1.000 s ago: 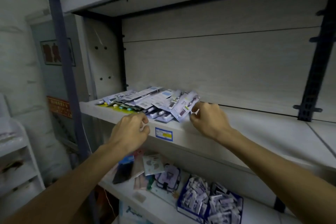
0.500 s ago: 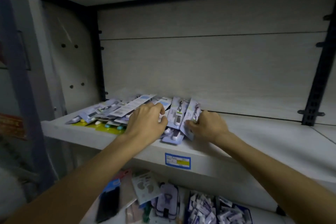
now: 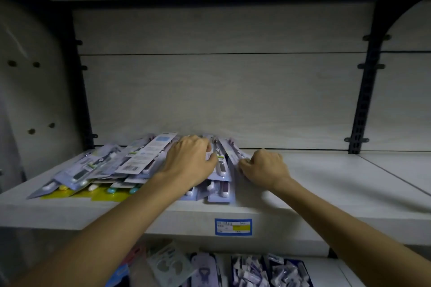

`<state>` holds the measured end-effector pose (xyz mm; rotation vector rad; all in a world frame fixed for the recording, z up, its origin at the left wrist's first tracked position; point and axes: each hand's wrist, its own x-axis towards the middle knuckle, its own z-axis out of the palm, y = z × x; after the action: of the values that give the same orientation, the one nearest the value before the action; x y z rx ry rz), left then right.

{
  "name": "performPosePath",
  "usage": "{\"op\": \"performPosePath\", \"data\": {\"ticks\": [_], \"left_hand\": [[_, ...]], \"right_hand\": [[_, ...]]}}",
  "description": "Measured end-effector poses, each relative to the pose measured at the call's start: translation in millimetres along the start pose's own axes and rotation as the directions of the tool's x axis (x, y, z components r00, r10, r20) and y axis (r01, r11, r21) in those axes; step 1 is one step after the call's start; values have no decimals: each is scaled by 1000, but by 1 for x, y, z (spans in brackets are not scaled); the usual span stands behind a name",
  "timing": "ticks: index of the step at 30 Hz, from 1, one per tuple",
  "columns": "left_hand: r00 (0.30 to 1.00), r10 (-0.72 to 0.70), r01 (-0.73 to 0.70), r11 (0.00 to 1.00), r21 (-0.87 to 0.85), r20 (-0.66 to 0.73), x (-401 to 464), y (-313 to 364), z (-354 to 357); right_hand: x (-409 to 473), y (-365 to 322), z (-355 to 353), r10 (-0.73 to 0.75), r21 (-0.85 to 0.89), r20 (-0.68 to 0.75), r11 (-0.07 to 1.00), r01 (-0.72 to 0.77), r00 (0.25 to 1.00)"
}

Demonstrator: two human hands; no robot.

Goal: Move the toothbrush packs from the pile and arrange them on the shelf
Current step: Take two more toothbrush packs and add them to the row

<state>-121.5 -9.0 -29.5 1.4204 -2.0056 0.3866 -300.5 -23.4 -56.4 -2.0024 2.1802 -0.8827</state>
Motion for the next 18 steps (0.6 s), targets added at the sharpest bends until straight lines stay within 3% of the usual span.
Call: {"op": "performPosePath", "data": {"ticks": [8,18], "left_hand": [[999,1,-4,998,55,46,6,10,12],[963,-186,145,968,205,198,10,27,23]], "right_hand": [[3,22,-18,6,-25,-155,1000,-10,988],[-2,51,-42,7,47,-181,999,2,984]]}}
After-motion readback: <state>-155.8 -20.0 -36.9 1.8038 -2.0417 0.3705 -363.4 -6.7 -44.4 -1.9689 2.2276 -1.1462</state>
